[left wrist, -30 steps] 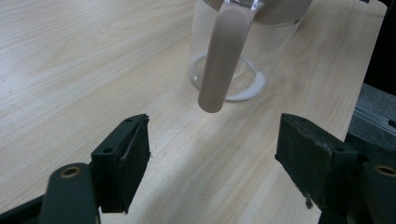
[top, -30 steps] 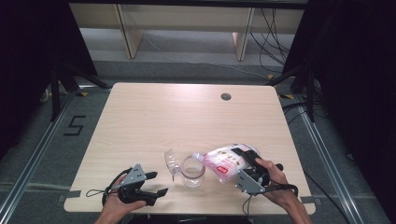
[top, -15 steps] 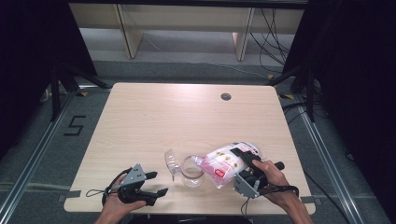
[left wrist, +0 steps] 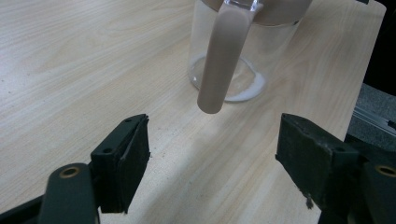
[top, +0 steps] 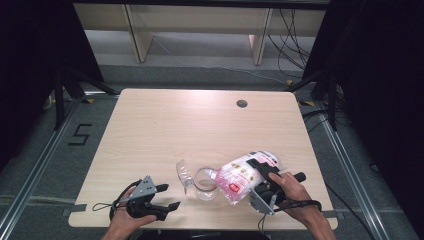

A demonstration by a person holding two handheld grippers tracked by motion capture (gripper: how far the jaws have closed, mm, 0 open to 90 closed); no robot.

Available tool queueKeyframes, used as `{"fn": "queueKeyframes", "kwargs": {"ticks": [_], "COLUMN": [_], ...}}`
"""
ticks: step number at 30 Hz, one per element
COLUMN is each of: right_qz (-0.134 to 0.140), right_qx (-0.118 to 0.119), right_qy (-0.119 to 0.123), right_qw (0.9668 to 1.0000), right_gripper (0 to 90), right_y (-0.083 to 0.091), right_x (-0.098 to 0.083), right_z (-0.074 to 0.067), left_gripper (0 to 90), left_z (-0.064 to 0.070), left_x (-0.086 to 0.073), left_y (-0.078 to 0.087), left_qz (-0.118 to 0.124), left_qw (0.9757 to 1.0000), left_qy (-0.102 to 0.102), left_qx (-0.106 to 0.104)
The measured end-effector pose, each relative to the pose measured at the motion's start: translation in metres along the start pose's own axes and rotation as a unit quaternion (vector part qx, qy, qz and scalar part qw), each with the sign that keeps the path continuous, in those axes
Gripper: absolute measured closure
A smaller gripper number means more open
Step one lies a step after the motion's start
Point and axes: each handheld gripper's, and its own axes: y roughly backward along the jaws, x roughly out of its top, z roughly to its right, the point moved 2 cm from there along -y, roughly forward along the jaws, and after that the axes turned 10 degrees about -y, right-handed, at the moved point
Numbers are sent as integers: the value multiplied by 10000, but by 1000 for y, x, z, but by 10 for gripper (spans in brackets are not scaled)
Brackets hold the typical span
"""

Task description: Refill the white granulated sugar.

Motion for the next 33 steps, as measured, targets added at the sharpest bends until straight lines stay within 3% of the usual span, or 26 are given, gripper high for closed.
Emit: {"fn": "queueKeyframes", "kwargs": {"ticks": [1,2,5,6,8,11,15,17,18,19,21,23,26,29,31,33], "right_qz": [-37,41,-27,-128,-137,10,-91,-105,-101,-156,-107,-105,-199,-225,-210,-234], "right_qx": [28,8,-11,36,17,-32,-56,-114,-105,-53,-99,-127,-115,-143,-150,-167], "right_qy": [16,200,271,-71,-73,421,395,642,626,434,687,743,556,739,750,732], "right_qw": [10000,9998,9996,9999,9999,9991,9992,9978,9979,9989,9975,9971,9982,9969,9968,9969], "right_gripper": [483,483,484,484,484,485,486,486,486,486,487,487,487,488,488,489], "right_y": [0,-1,0,1,1,0,2,4,3,3,2,2,3,3,4,4], "right_x": [0,1,2,0,0,4,4,6,6,5,7,8,8,10,10,10], "right_z": [0,2,3,-2,-2,5,6,10,10,6,9,10,8,10,11,10], "left_gripper": [251,251,251,251,251,251,251,251,251,251,251,251,250,250,249,248], "left_z": [0,0,1,1,0,1,0,0,0,0,0,1,2,2,0,2], "left_x": [0,0,0,1,1,1,1,1,1,1,1,0,1,1,0,1], "left_y": [0,0,-1,0,0,0,-1,0,0,0,0,0,-1,-1,0,-1], "left_qz": [4,5,80,94,163,149,119,84,93,95,87,54,132,141,31,129], "left_qw": [10000,10000,9999,9999,9999,9998,9999,10000,9999,9999,10000,10000,9999,9998,10000,9999], "left_qy": [0,0,89,100,4,128,-27,-16,-15,-12,-7,70,72,109,8,98], "left_qx": [-3,-2,-23,-31,-20,-9,-36,-22,-44,-40,-30,-12,-47,-44,6,-31]}}
